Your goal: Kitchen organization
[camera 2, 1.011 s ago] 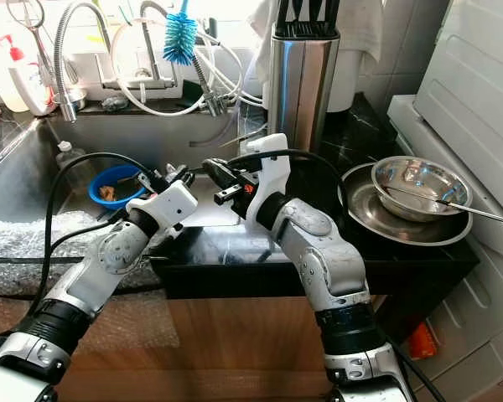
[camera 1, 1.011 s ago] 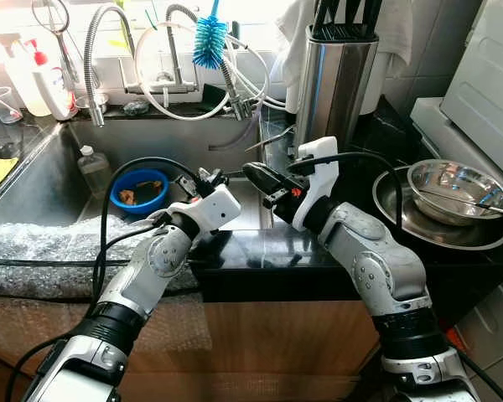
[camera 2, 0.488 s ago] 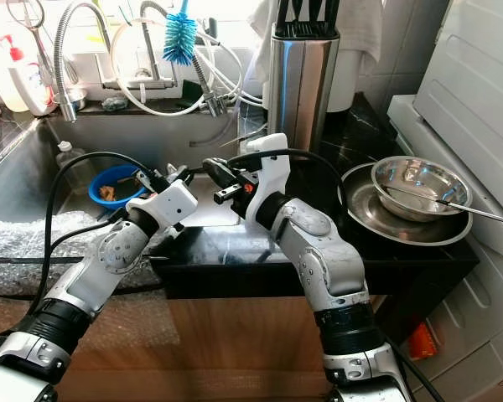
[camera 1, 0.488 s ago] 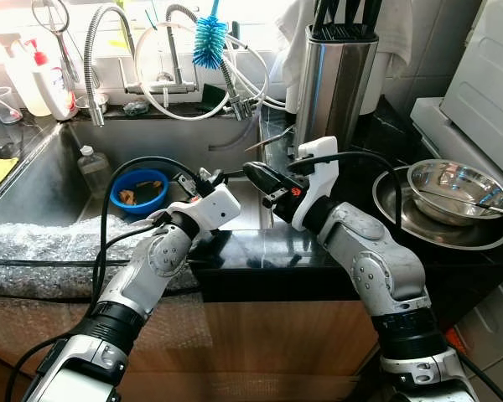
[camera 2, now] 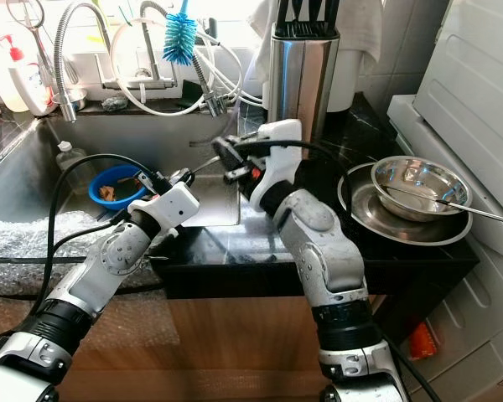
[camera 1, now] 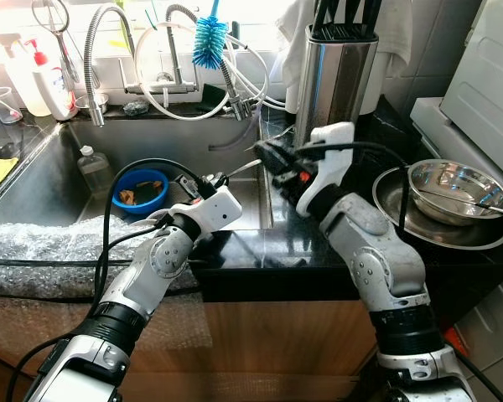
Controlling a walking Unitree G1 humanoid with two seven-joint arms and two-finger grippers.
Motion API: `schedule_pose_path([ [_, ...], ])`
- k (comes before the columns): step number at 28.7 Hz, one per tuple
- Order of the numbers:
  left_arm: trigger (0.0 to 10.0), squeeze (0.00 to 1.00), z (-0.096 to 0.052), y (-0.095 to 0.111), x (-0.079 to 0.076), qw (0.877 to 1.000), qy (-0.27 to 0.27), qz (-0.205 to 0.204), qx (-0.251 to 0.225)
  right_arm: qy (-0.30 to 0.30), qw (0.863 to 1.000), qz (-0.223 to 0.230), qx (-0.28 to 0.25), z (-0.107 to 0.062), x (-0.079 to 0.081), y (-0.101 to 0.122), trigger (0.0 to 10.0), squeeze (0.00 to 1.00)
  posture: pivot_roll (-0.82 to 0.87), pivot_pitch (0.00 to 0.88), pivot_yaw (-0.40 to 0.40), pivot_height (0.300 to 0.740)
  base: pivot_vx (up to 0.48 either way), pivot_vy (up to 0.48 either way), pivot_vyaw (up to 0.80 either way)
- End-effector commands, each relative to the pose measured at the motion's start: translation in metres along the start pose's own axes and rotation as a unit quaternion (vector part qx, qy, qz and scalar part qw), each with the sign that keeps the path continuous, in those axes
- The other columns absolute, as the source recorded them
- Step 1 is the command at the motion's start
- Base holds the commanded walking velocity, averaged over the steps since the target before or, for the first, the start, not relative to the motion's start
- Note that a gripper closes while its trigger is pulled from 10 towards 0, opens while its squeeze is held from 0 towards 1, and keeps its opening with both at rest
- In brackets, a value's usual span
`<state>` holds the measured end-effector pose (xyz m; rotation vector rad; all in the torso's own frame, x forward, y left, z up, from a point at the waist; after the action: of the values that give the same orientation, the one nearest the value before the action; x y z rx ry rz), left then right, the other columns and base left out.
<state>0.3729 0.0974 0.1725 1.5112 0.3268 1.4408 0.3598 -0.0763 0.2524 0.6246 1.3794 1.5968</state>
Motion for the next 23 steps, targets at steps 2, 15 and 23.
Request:
schedule_pose_path([
  [2, 0.0, 0.0, 0.001, -0.005, 0.006, 1.0, 0.013, -0.002, 0.015, -0.069, 0.995, -0.049, -0.048, -0.005, -0.015, 0.025, 10.0, 0.0, -0.05, 0.0, 0.02, 0.74, 0.0, 0.0, 0.0],
  [15, 0.0, 0.0, 0.001, -0.015, 0.023, 0.995, 0.074, -0.048, 0.034, -0.156, 0.97, -0.183, -0.027, -0.076, 0.007, -0.015, 10.0, 0.0, -0.08, 0.0, 0.029, 0.74, 0.0, 0.0, 0.0],
  [23, 0.0, 0.0, 0.002, -0.018, 0.035, 0.987, 0.118, -0.106, 0.036, -0.182, 0.962, -0.205, 0.012, -0.098, 0.003, -0.041, 10.0, 0.0, -0.09, 0.0, 0.034, 0.74, 0.0, 0.0, 0.0],
])
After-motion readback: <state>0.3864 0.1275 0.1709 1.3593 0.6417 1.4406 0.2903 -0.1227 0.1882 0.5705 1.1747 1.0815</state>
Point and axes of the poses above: a point about 5 cm out from each wrist's last joint towards the gripper, its own z axis pointing out of the wrist towards the gripper, its own y axis along the axis of the wrist's last joint, x = y × z, the point moved 3 cm from there along z, pointing out of the wrist towards the gripper, and after that the axes turned 14 degrees about -z, right-handed, at the moved point
